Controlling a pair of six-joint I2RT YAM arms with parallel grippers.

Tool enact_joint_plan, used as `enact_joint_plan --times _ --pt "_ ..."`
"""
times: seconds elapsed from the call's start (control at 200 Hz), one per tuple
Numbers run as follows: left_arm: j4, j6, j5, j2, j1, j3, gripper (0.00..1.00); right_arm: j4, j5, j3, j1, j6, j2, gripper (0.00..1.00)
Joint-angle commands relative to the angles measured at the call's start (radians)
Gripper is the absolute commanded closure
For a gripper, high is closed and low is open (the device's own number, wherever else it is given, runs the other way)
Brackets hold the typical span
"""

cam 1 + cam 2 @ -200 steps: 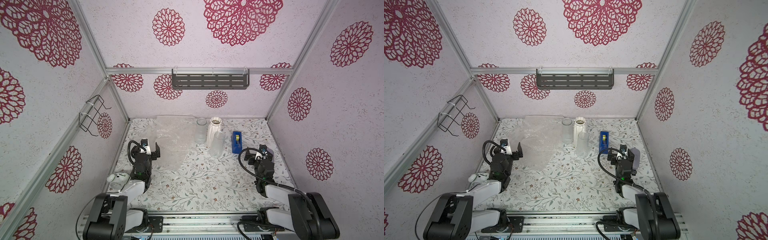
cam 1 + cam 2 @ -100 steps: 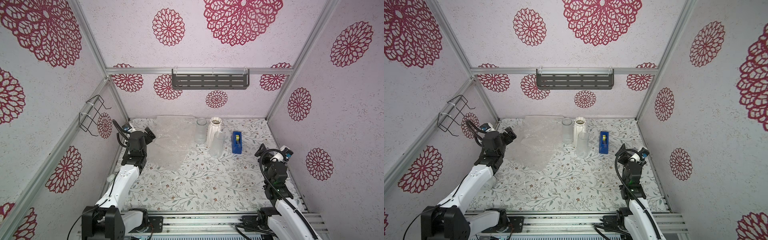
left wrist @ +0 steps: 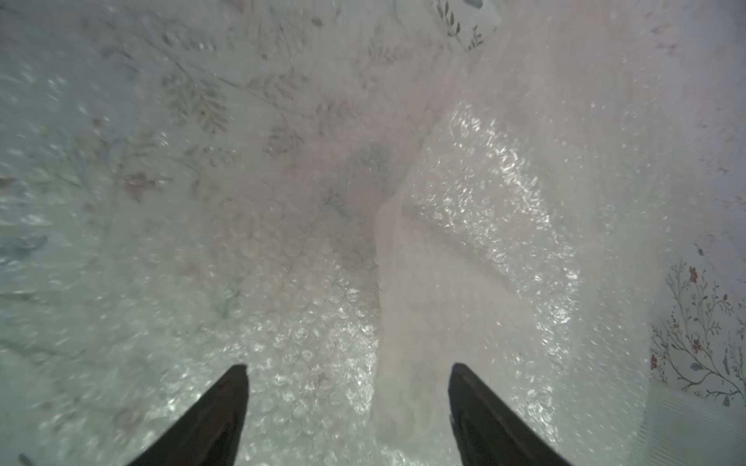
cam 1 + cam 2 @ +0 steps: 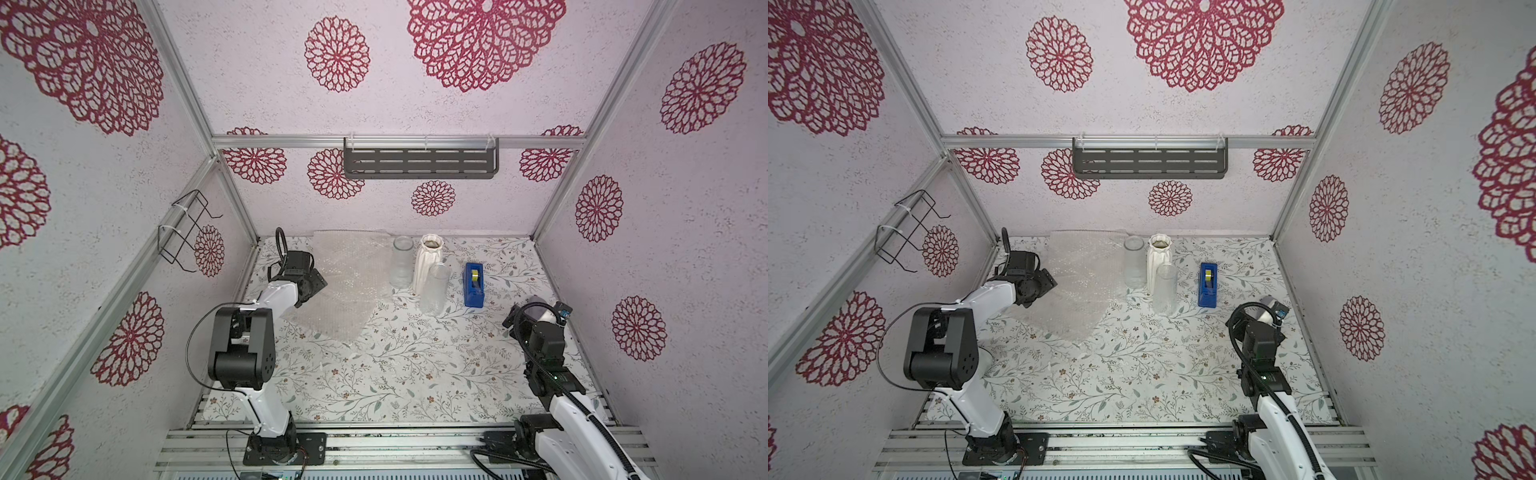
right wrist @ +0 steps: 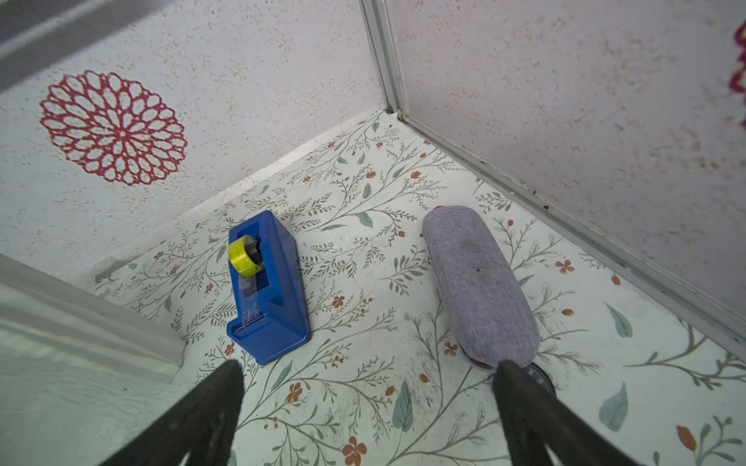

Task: Wrap vases in bubble wrap
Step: Pick up the bubble wrap from the bubble wrap.

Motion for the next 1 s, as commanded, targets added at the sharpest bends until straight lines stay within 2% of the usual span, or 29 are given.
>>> enact_joint_plan --times 0.0,0.23,0.42,0.56,0.671,0.721,0.831,0.996 --pt "-0.009 -0.022 0.094 0.048 0.005 0.060 0.48 -0.008 -0.006 0.018 -0.001 0.008 0.000 0.01" --pt "-0.079 -0.010 0.108 0.031 0.010 0.142 1.00 -0.016 -0.049 0.039 -0.001 -0.015 0.005 0.02" --pt "-0.119 -0.031 0.111 -0.141 0.004 0.144 1.00 -0.024 -0.077 0.067 -0.001 -0.025 0.011 0.02" --pt "-0.097 -0.092 0.105 -0.338 -0.027 0.031 1.00 -0.036 -0.116 0.097 0.001 -0.039 0.035 0.03" --pt "-0.117 -0.129 0.040 -0.494 -0.088 -0.085 1.00 -0.053 -0.122 0.107 0.002 -0.047 0.032 0.03" --pt "-0.141 -0.182 0.012 -0.556 -0.122 -0.149 1.00 -0.059 -0.125 0.110 0.003 -0.049 0.030 0.02" --pt "-0.114 -0.303 0.059 -0.686 -0.197 -0.321 1.00 -0.063 -0.139 0.118 0.005 -0.040 0.041 0.03" --pt "-0.176 -0.438 0.000 -0.827 -0.359 -0.468 1.00 -0.061 -0.182 0.171 0.040 -0.034 0.101 0.03"
